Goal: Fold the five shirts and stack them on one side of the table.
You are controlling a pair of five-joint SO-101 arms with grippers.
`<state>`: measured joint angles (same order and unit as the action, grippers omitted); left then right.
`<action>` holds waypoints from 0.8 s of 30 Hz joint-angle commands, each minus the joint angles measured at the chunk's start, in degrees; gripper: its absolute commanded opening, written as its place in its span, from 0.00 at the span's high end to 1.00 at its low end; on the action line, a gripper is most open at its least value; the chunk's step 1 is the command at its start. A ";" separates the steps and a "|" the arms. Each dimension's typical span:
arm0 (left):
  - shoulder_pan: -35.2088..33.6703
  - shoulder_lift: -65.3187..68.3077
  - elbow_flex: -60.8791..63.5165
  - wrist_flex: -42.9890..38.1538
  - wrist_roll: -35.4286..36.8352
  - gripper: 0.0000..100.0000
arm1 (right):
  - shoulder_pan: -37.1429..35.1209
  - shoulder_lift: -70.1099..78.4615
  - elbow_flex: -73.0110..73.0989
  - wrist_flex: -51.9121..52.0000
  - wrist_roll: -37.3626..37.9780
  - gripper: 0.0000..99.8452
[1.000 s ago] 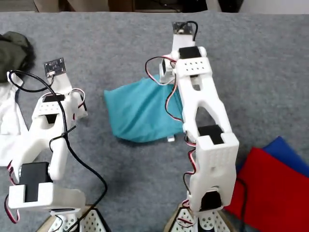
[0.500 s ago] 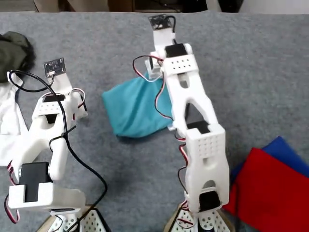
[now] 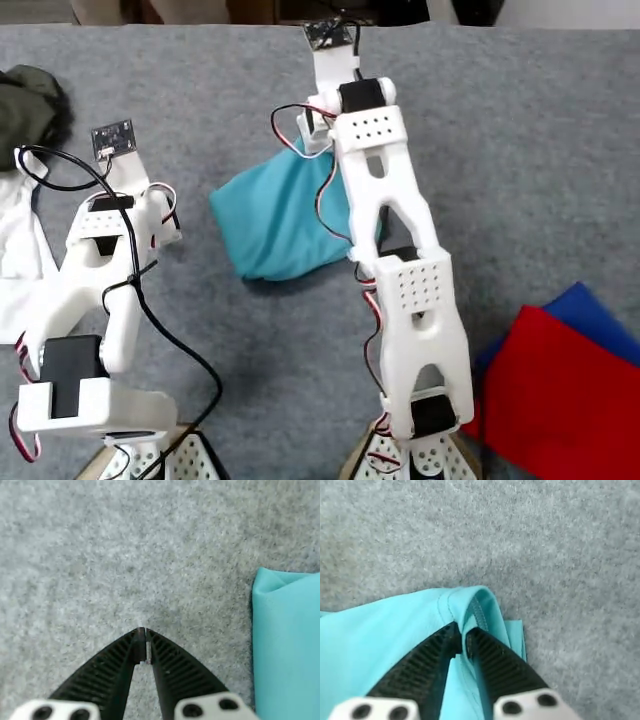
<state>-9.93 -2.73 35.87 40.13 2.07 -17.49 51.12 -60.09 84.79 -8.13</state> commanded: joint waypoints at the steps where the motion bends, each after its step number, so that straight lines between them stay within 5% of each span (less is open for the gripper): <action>1: -0.26 -0.31 -1.14 -0.79 0.35 0.98 | -0.04 -0.40 -5.32 2.81 0.70 0.87; 10: 1.32 -0.75 -0.70 -0.35 0.35 0.82 | 1.45 -0.40 -24.04 16.18 3.08 0.78; 14: 4.04 -0.92 -4.57 3.60 1.05 0.82 | 5.05 -1.45 -27.03 17.67 2.99 0.94; 15: 5.19 -0.84 -6.24 5.36 2.29 0.82 | 5.41 -2.42 -26.07 17.67 2.99 1.00; 24: 16.62 -0.75 -18.55 15.12 10.99 0.82 | 5.67 -23.60 11.74 17.23 3.08 0.99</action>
<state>3.52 -2.73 21.89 53.85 11.47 -12.75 38.29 -61.58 101.49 -5.41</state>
